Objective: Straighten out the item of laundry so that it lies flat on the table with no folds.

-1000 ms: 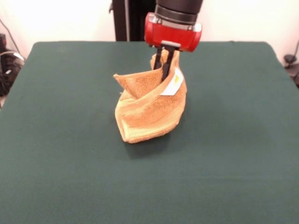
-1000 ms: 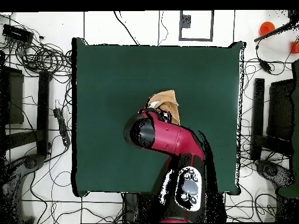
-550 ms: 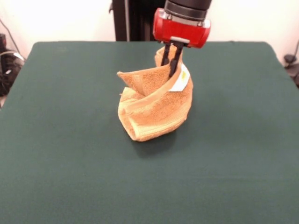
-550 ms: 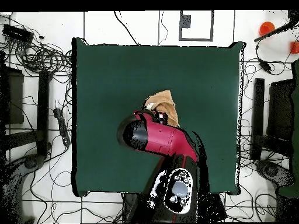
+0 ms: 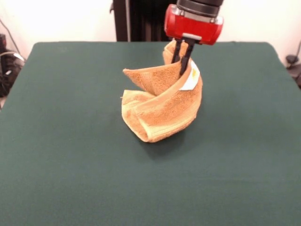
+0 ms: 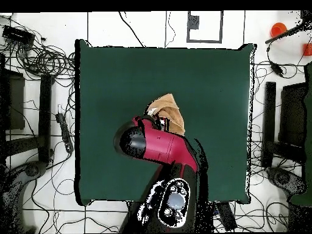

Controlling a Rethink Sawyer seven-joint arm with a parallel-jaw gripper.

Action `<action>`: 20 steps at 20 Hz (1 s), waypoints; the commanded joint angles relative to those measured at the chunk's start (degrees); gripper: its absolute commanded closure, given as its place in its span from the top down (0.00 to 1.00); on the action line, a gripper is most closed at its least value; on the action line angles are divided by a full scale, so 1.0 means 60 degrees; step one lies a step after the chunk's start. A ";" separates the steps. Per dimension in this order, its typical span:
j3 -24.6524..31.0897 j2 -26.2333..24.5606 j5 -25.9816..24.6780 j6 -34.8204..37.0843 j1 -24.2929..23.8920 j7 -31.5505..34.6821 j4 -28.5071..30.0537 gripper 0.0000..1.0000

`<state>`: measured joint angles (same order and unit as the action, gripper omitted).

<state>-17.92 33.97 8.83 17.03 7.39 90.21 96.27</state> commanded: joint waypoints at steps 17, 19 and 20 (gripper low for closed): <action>0.0057 -0.0572 0.1534 0.0491 0.0917 0.3088 0.0379 0.00; 0.0057 -0.0598 0.1605 0.0440 0.0951 0.3092 0.0384 0.00; 0.0047 -0.0607 0.1633 0.0432 0.0973 0.3095 0.0382 0.00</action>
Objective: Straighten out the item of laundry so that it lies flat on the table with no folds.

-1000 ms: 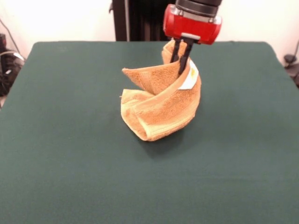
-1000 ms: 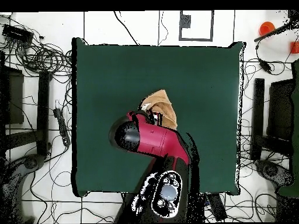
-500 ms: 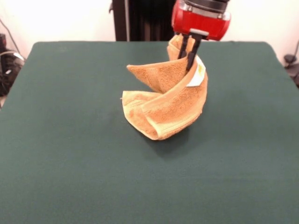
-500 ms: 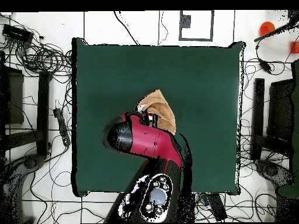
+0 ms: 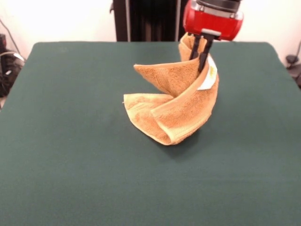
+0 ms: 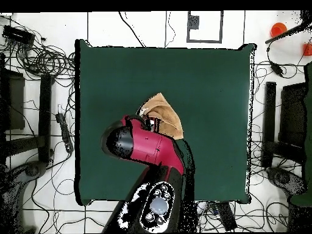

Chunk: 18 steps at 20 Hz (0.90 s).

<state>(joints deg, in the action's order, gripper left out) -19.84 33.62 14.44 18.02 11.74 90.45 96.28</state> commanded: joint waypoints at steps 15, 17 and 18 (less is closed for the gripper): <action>0.0433 -0.0394 0.0708 0.0276 0.0097 0.2635 0.0572 0.00; 0.0344 -0.0302 0.0595 0.0372 0.0048 0.2512 0.0672 0.00; 0.0243 -0.0268 0.0521 0.0489 0.0066 0.2459 0.0688 0.00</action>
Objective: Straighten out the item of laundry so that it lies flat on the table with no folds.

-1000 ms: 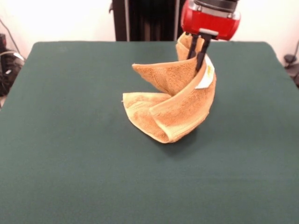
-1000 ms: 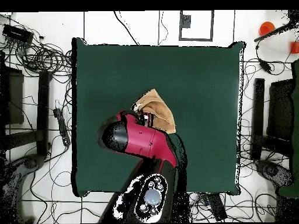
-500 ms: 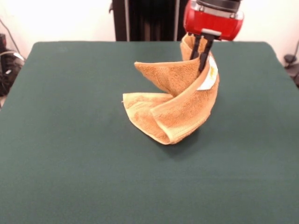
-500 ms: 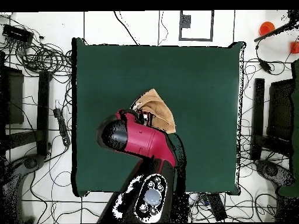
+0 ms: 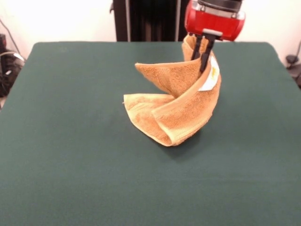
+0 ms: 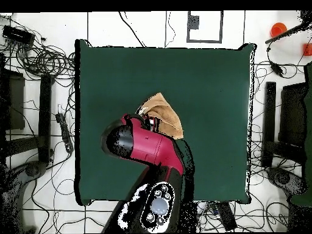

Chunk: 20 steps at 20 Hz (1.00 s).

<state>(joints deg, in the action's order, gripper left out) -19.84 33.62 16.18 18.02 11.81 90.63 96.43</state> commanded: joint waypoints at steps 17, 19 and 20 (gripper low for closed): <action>-0.0510 0.0172 0.0008 0.2033 0.0432 0.2371 0.0520 0.00; -0.0471 0.0188 0.0026 0.2045 0.0389 0.2354 0.0475 0.00; -0.0434 0.0199 0.0021 0.1970 0.0363 0.2323 0.0532 0.00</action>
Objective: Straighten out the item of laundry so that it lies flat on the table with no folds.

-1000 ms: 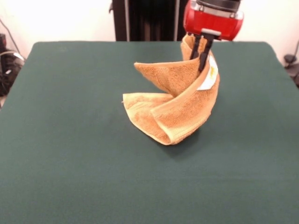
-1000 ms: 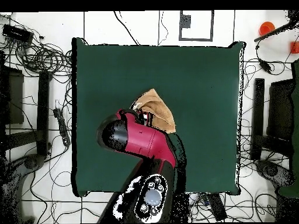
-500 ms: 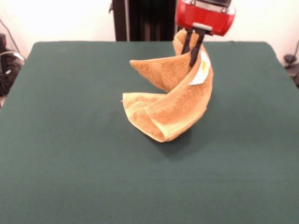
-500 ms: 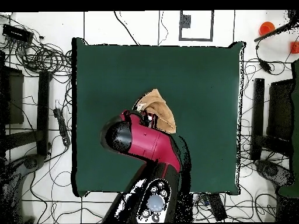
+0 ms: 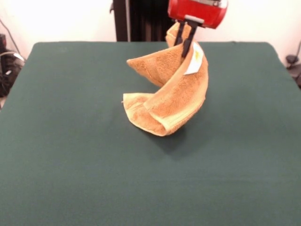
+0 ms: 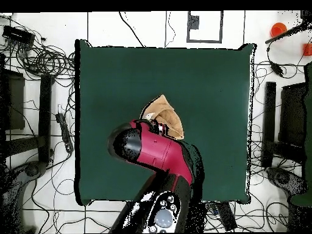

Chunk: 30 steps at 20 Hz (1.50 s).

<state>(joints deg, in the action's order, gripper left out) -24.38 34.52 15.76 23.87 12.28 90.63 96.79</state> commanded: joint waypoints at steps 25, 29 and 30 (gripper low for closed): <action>0.0273 0.0761 0.0101 0.2145 0.0445 0.2426 0.0275 0.00; 0.0318 0.0835 0.0140 0.2305 0.0450 0.2490 0.0257 0.00; 0.0323 0.0837 0.0135 0.2362 0.0442 0.2486 0.0226 0.00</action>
<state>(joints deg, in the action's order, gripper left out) -25.13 39.51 15.36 31.33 13.31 90.63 96.78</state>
